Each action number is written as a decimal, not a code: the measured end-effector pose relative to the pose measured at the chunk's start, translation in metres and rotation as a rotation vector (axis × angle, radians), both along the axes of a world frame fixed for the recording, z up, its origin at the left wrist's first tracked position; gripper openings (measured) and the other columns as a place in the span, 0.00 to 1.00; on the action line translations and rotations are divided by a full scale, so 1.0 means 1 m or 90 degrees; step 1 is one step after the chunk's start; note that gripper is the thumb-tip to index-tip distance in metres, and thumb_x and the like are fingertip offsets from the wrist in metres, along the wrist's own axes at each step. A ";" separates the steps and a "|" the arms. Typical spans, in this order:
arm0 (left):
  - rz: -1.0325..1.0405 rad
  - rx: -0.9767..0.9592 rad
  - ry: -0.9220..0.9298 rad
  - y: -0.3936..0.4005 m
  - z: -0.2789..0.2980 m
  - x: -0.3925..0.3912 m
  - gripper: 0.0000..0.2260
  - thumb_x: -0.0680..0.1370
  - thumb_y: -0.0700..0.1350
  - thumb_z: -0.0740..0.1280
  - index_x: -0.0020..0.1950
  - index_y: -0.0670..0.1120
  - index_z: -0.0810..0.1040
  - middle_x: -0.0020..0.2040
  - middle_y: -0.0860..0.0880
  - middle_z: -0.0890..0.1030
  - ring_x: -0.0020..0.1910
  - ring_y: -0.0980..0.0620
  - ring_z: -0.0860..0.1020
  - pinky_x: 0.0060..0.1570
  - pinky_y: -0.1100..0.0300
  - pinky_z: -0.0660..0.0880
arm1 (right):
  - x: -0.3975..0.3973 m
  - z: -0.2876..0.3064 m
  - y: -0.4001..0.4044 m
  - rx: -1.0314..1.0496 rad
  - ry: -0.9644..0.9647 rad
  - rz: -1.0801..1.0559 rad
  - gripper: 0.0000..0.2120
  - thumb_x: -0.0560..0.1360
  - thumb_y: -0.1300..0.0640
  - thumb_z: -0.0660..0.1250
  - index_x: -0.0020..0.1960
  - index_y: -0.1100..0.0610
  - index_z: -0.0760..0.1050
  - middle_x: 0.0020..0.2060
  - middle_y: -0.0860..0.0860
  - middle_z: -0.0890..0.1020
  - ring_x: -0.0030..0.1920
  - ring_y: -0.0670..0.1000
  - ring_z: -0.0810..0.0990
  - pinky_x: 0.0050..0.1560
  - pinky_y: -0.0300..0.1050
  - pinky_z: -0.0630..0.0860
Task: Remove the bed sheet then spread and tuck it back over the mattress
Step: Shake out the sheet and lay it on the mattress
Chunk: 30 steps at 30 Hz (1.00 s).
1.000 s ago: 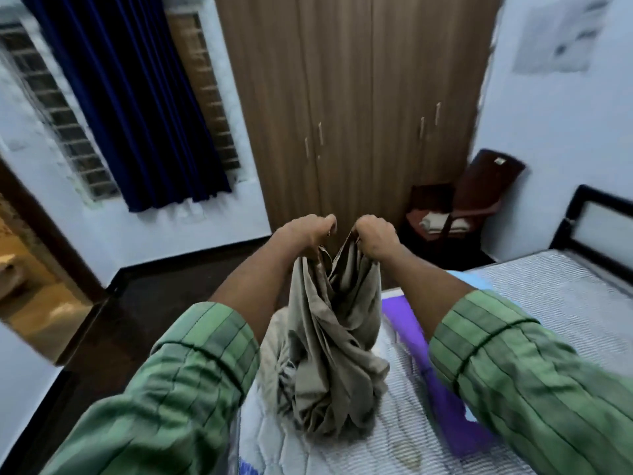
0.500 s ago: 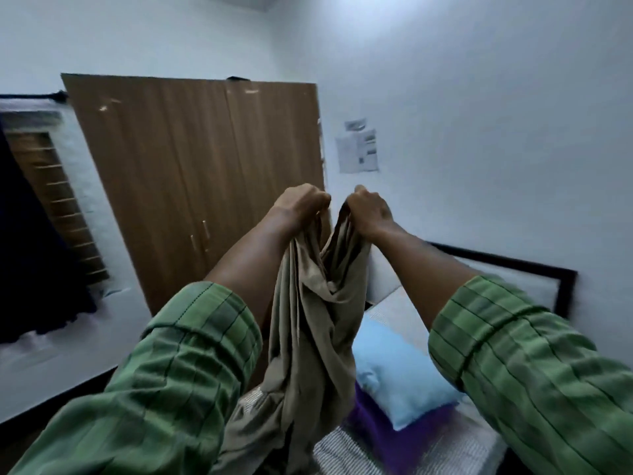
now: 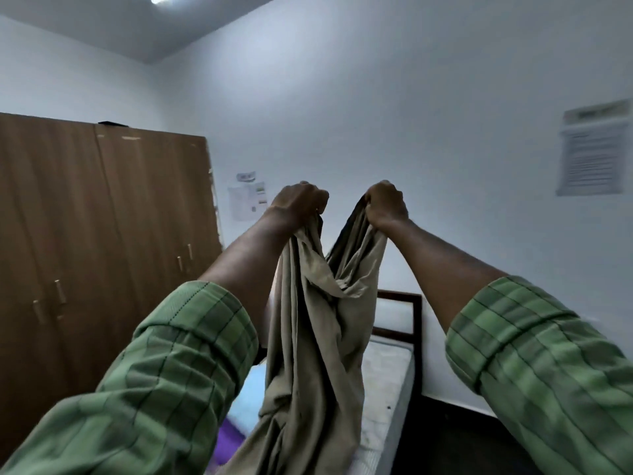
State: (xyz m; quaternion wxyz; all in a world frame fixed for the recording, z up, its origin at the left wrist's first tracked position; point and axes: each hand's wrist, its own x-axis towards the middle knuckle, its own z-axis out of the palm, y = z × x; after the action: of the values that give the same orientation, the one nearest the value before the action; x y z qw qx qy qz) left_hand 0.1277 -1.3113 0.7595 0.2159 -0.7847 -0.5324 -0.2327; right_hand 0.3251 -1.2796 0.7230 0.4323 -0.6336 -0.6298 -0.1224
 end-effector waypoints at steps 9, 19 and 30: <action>-0.109 0.028 0.105 0.025 0.007 0.160 0.11 0.74 0.38 0.65 0.51 0.52 0.80 0.53 0.45 0.80 0.50 0.40 0.80 0.40 0.57 0.66 | 0.213 0.015 -0.024 0.074 0.074 -0.150 0.14 0.76 0.67 0.61 0.54 0.62 0.82 0.61 0.60 0.76 0.57 0.67 0.80 0.58 0.54 0.80; -0.189 0.058 0.104 0.054 -0.011 0.328 0.10 0.75 0.38 0.66 0.52 0.50 0.80 0.51 0.46 0.80 0.50 0.41 0.79 0.41 0.56 0.67 | 0.396 0.046 -0.064 0.187 0.129 -0.327 0.12 0.80 0.68 0.62 0.60 0.65 0.80 0.66 0.61 0.73 0.58 0.65 0.80 0.57 0.53 0.77; -0.207 0.039 0.118 0.061 -0.061 0.408 0.06 0.78 0.45 0.67 0.53 0.48 0.81 0.53 0.43 0.81 0.55 0.39 0.79 0.45 0.53 0.73 | 0.496 -0.013 -0.104 0.125 0.187 -0.381 0.13 0.78 0.65 0.61 0.57 0.66 0.80 0.60 0.64 0.79 0.60 0.66 0.79 0.60 0.54 0.77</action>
State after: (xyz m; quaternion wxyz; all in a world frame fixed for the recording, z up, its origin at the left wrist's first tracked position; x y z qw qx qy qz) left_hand 0.5356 -1.2504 0.6982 0.2473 -0.8716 -0.3690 -0.2072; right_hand 0.8211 -1.3836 0.7099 0.5224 -0.7565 -0.3319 -0.2113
